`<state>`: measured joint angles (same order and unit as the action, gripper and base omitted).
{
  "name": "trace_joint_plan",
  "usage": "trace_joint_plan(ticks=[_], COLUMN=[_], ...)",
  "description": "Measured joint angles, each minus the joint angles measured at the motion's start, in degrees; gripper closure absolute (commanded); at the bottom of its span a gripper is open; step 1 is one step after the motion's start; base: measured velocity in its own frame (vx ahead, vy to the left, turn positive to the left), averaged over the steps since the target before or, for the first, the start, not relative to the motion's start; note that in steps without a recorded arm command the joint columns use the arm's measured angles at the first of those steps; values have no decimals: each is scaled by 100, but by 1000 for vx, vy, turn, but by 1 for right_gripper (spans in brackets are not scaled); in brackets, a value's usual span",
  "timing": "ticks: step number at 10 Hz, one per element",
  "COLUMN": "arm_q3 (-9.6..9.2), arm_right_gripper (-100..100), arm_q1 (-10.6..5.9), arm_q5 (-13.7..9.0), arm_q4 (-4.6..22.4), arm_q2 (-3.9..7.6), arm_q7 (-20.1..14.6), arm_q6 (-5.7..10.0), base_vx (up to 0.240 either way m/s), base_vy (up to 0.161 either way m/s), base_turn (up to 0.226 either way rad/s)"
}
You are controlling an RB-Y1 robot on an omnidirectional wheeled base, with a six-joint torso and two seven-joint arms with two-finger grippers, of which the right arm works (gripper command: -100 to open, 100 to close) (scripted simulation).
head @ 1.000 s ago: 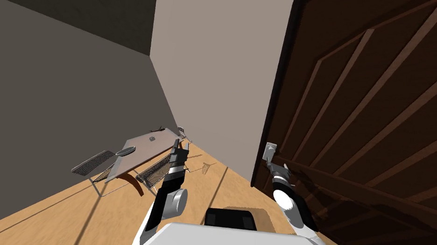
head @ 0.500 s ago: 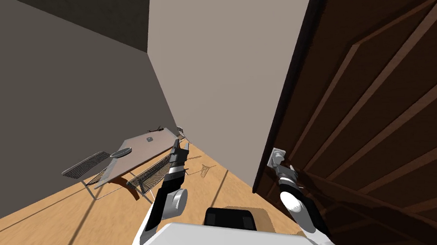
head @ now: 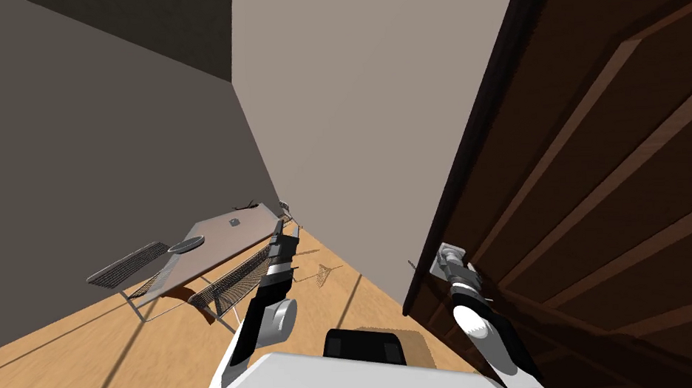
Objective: Pull the door open
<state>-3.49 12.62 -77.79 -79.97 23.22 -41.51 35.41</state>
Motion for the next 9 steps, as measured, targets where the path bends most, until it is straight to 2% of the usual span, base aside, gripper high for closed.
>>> trace_joint_plan(ticks=[5, 9], arm_q3=[-9, -112], arm_right_gripper=[100, 100], arm_q1=[7, -4], arm_q5=[4, 63], arm_q4=[6, -30], arm_q2=[-6, 82], arm_q7=[19, -95], arm_q6=[2, -35], base_vx=[-11, -186], base_vy=[0, -5], base_turn=[2, 89])
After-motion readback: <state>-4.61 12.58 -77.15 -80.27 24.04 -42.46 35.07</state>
